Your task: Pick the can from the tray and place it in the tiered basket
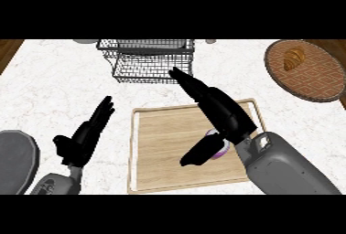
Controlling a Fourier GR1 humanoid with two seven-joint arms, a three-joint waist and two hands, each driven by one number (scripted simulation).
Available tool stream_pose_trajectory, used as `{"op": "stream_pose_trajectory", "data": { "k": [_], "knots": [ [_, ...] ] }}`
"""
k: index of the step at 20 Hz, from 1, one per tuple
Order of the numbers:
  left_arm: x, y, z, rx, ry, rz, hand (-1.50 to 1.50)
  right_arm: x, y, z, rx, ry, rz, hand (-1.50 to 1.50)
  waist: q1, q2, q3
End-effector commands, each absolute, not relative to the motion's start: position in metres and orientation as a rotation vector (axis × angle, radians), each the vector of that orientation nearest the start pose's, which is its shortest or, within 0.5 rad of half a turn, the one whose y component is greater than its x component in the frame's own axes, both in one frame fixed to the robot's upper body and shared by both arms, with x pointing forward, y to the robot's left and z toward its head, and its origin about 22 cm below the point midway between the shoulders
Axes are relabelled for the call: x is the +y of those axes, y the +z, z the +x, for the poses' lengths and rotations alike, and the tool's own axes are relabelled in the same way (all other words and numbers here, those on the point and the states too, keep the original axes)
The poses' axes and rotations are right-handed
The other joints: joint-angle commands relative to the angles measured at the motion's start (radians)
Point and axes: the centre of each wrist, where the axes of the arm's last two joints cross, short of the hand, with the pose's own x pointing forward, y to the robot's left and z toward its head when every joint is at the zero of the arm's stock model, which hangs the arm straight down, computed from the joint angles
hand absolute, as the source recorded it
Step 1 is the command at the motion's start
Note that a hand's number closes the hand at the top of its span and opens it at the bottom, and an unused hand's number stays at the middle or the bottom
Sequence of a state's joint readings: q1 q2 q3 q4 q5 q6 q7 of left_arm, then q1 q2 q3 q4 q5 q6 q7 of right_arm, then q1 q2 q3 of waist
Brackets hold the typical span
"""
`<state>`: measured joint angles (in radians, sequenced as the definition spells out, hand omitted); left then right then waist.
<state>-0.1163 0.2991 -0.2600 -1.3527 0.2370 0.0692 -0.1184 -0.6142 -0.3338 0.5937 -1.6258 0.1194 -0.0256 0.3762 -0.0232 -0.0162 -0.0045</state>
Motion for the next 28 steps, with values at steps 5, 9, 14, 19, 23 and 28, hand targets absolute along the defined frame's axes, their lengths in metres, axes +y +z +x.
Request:
{"op": "stream_pose_trajectory", "data": {
  "k": [5, 9, 14, 19, 23, 28],
  "knots": [
    [0.248, -0.021, 0.263, -1.508, -0.221, -0.051, 0.00, -0.116, 0.197, 0.281, -1.313, 1.615, -0.567, -1.50, -0.001, -0.003, -0.002],
    [0.238, -0.021, 0.258, -1.527, -0.221, -0.069, 0.00, -0.098, 0.221, 0.250, -1.189, 1.742, -0.573, -1.50, 0.006, 0.001, 0.001],
    [0.243, -0.019, 0.269, -1.531, -0.232, -0.082, 0.00, -0.092, 0.232, 0.229, -1.136, 1.708, -0.576, -1.50, 0.014, 0.011, 0.003],
    [0.244, -0.021, 0.257, -1.519, -0.223, -0.086, 0.00, -0.083, 0.229, 0.218, -1.160, 1.616, -0.627, -1.50, 0.021, 0.010, 0.003],
    [0.240, -0.002, 0.271, -1.530, -0.217, -0.072, 0.00, -0.093, 0.206, 0.232, -1.087, 1.620, -0.795, -1.50, 0.022, 0.011, 0.004],
    [0.237, -0.019, 0.264, -1.533, -0.234, -0.070, 0.00, -0.096, 0.177, 0.222, -0.976, 1.618, -0.789, -1.50, 0.011, 0.012, 0.003]
  ]
}}
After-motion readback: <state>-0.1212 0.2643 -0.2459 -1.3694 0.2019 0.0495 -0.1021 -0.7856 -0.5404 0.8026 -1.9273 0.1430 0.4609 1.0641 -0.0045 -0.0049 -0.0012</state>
